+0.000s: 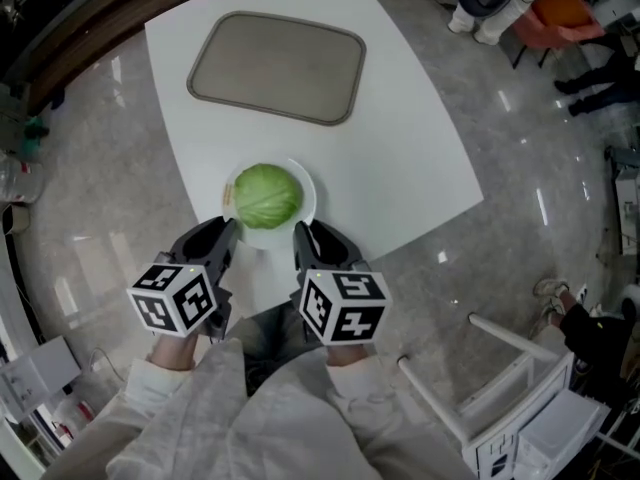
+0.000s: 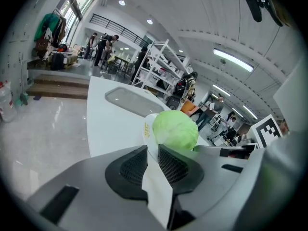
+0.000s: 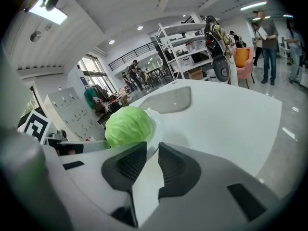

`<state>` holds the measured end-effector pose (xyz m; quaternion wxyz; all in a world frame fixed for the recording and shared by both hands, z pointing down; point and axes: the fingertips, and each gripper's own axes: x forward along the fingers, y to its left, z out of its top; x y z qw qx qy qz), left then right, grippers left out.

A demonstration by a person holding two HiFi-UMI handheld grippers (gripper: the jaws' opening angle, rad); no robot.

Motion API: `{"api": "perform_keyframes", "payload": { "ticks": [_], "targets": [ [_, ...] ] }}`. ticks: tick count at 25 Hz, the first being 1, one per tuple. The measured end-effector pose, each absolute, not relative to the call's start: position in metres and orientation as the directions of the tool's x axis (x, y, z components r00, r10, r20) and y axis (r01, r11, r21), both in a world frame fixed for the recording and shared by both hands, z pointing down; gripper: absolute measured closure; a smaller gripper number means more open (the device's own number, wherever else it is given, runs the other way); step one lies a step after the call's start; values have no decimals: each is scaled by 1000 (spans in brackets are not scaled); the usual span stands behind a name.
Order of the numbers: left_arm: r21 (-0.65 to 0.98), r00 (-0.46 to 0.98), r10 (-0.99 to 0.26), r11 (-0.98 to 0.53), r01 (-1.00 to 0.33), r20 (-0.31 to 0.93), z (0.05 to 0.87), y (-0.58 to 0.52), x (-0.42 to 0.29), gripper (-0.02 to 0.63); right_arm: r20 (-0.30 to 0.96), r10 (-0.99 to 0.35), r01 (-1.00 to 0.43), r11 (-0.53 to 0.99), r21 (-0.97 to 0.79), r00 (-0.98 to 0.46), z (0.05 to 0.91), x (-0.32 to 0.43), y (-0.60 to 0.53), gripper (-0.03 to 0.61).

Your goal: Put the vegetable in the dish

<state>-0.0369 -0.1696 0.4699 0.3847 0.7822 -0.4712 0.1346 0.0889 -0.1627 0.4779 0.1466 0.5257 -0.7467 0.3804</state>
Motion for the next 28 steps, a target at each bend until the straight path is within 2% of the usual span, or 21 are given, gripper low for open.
{"api": "perform_keyframes", "payload": {
  "ticks": [14, 28],
  "targets": [
    [470, 506, -685, -264, -843, 524, 436, -209, -32, 545, 571, -703, -890, 207, -406, -424, 444, 95, -204, 494],
    [494, 562, -640, -309, -813, 524, 439, -280, -57, 545, 576, -734, -904, 124, -409, -361, 445, 69, -267, 494]
  ]
}}
